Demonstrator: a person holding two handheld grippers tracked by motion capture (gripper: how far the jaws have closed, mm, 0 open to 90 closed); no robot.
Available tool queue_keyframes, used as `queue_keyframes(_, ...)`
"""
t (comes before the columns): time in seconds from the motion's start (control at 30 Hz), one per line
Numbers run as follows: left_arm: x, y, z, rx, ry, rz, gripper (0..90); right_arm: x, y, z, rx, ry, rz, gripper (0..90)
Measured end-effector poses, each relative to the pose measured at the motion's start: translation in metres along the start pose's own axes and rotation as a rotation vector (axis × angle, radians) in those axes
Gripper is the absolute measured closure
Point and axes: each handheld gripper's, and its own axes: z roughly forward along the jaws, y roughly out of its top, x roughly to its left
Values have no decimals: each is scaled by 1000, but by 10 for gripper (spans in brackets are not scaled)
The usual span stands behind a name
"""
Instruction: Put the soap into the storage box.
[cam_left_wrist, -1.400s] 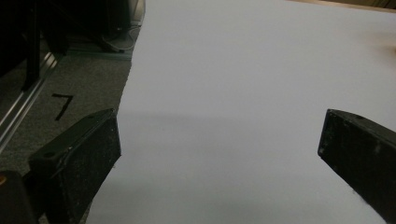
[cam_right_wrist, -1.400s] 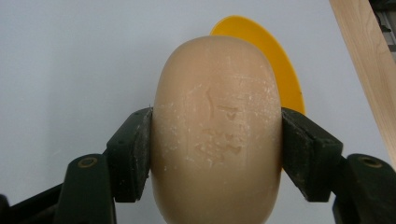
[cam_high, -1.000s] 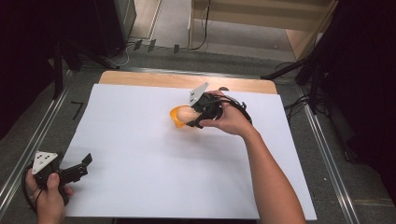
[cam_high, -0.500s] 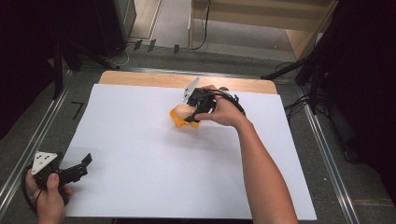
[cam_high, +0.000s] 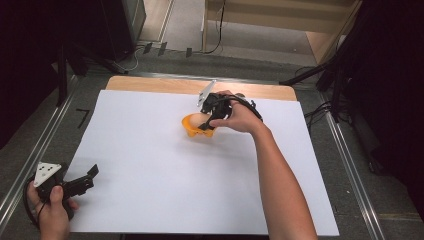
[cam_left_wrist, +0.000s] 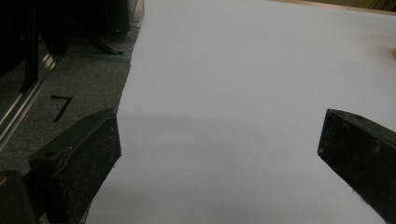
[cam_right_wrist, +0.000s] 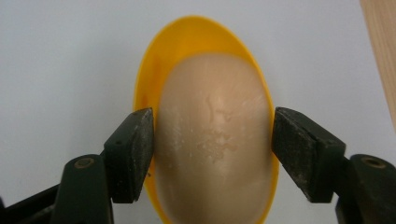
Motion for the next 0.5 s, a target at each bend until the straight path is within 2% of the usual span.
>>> queue_keyframes(0.07,0,0,0,-1,0,1,1,0,2,-4,-27,-52,14,300)
queue_keyframes(0.1,0,0,0,-1,0,1,1,0,2,-6,-25,-47,37,300)
queue_keyframes(0.17,0,0,0,-1,0,1,1,1,1,-8,-24,-43,43,298)
queue_keyframes(0.2,0,0,0,-1,0,1,1,0,0,-9,-27,-56,33,295)
queue_keyframes(0.27,0,0,0,-1,0,1,1,3,-3,-13,-23,-47,47,295)
queue_keyframes(0.43,-1,0,0,1,1,3,1,5,-12,-25,-68,-51,70,314)
queue_keyframes(0.5,-1,0,0,0,1,4,1,8,-16,-30,-65,-32,86,318)
